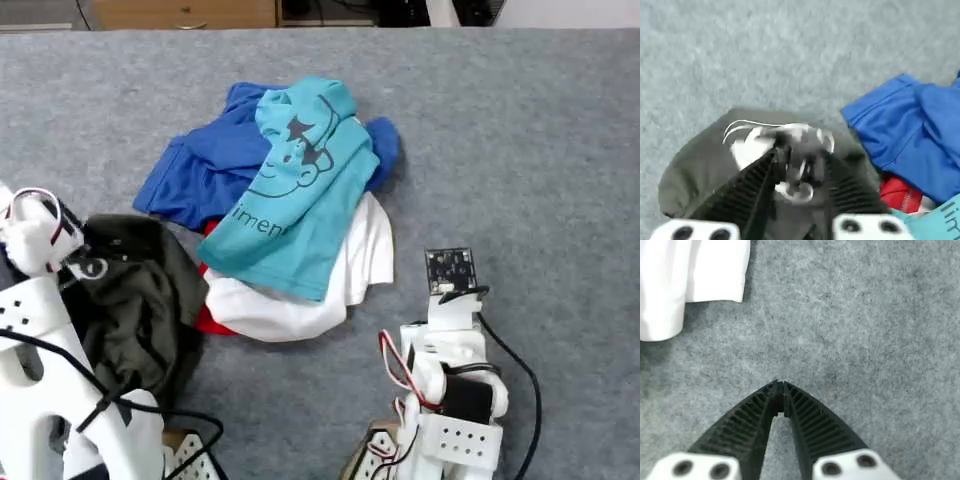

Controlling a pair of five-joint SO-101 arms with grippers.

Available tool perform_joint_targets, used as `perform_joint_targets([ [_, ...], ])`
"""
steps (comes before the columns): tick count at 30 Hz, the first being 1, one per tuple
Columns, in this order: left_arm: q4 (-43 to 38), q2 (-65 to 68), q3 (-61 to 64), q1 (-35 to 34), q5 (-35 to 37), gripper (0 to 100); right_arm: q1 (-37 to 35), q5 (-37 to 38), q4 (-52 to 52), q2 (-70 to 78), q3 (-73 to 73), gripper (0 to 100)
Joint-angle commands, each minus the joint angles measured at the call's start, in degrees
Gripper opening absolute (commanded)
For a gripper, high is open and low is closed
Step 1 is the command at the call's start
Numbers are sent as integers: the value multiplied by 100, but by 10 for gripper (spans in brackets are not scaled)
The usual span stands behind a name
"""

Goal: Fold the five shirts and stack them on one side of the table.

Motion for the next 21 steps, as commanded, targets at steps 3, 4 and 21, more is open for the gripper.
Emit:
perform_joint_targets([
  [3, -123, -382, -35, -18, -9, 280, -22, -53, 35, -497, -4, 5],
  [4, -123, -444, -35, -18, -9, 285, -22, -53, 35, -497, -4, 5],
  [21, -1081, 1033, -651, 3481, 571, 320, -22, -53, 35, -497, -4, 5],
])
